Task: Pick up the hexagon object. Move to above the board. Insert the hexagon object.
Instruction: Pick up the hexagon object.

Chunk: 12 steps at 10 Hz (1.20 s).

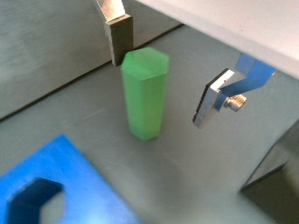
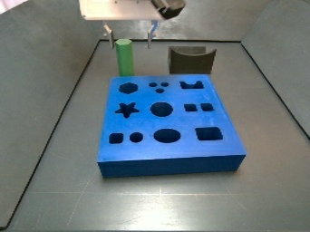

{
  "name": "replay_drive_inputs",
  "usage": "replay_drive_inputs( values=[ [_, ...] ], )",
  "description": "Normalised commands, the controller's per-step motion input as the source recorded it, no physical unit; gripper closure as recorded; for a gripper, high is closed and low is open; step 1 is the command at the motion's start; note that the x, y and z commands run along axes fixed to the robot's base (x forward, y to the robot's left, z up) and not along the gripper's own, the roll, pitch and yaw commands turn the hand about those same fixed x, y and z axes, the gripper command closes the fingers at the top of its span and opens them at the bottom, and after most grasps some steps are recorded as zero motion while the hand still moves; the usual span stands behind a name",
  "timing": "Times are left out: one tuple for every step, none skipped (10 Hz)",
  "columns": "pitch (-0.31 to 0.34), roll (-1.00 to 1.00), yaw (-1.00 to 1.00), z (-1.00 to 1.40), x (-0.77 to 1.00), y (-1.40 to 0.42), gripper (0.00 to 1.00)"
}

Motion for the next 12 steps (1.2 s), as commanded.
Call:
replay_drive_inputs(
  values=[
    [0.000, 0.00, 0.00, 0.00, -0.03, 0.00, 0.00],
    [0.000, 0.03, -0.12, -0.23, -0.44, 0.00, 0.00],
    [-0.011, 0.00, -0.06, -0.10, -0.21, 0.00, 0.00],
    [0.000, 0.00, 0.00, 0.00, 0.00, 0.00, 1.00],
    [0.000, 0.00, 0.00, 0.00, 0.00, 0.00, 1.00],
    [0.000, 0.00, 0.00, 0.00, 0.00, 0.00, 1.00],
    [0.000, 0.00, 0.00, 0.00, 0.00, 0.00, 1.00],
    [0.000, 0.00, 0.00, 0.00, 0.00, 0.00, 1.00],
    [0.000, 0.00, 0.00, 0.00, 0.00, 0.00, 1.00],
    [0.000, 0.00, 0.00, 0.00, 0.00, 0.00, 1.00],
    [0.000, 0.00, 0.00, 0.00, 0.00, 0.00, 1.00],
    [0.000, 0.00, 0.00, 0.00, 0.00, 0.00, 1.00]
  ],
)
